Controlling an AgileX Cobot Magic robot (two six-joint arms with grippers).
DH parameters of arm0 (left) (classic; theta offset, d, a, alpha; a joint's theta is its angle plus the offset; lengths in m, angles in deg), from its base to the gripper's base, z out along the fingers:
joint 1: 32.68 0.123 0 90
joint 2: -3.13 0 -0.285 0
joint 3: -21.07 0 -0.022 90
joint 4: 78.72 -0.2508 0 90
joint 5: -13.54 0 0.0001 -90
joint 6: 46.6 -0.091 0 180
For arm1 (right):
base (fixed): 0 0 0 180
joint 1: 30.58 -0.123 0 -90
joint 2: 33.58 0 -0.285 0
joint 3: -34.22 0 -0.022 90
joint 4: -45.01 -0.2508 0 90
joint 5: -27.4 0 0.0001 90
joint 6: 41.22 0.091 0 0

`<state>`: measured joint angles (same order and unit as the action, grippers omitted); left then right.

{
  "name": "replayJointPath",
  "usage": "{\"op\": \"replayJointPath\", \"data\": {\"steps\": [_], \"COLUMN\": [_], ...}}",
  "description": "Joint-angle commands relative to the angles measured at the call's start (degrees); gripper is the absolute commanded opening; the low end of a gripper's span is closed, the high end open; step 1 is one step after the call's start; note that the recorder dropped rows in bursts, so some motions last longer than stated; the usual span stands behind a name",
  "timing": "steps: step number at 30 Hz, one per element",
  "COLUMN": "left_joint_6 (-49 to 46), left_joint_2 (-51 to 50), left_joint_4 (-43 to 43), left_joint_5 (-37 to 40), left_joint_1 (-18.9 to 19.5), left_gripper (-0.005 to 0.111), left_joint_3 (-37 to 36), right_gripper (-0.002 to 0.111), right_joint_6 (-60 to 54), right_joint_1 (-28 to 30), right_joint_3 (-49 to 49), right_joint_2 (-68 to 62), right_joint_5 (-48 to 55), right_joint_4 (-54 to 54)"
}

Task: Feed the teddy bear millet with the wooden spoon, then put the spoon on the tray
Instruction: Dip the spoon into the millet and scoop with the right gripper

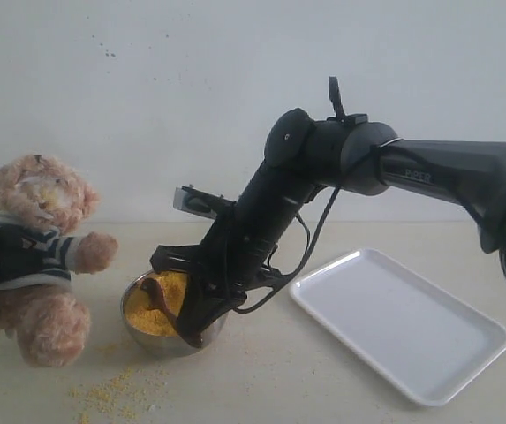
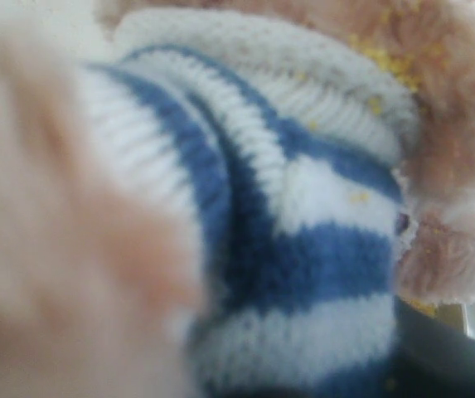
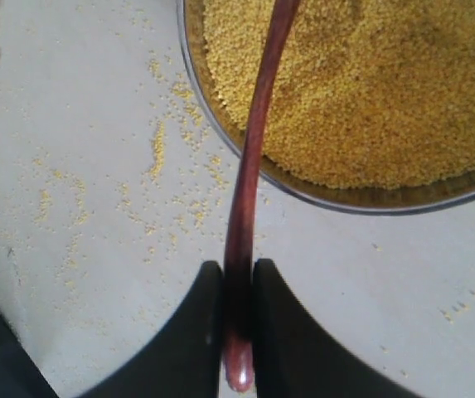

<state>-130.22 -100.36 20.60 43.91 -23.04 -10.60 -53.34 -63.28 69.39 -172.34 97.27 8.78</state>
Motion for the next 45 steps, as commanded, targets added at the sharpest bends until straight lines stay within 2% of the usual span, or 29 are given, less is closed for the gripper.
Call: {"op": "replayJointPath", "data": {"steps": [1, 11, 18, 24, 33, 45], "left_joint_6": [-0.45, -1.22, -1.34, -1.34, -1.34, -1.24], "left_joint_2": [-0.11, -0.11, -0.11, -0.11, -0.11, -0.11], "left_joint_4": [0.62, 0.20, 0.05, -0.32, -0.83, -1.67], "left_joint_5": [0.98, 0.99, 0.99, 0.99, 0.95, 1.16], "left_joint_1": [0.07, 0.07, 0.07, 0.07, 0.07, 0.07], "left_gripper": [0.004, 0.004, 0.004, 0.004, 0.004, 0.004], "left_joint_3": [-0.20, -0.20, -0.20, -0.20, -0.20, -0.20], "right_gripper": [0.000, 0.000, 0.000, 0.000, 0.000, 0.000], "right_joint_6": [-0.69, -3.48, -3.48, 0.71, -0.95, -1.57], "right_joint_1": [0.45, 4.65, 4.83, 3.61, 2.96, 3.56], "right_joint_3": [0.33, 0.23, 0.23, 0.23, 0.23, 0.23], "right_joint_2": [0.13, 0.13, 0.13, -0.11, -0.56, -0.56], "right_joint_5": [0.09, 0.09, 0.09, 0.09, 0.09, 0.09], "right_joint_4": [-0.63, -7.09, -6.98, 0.35, -7.49, -7.92]}}
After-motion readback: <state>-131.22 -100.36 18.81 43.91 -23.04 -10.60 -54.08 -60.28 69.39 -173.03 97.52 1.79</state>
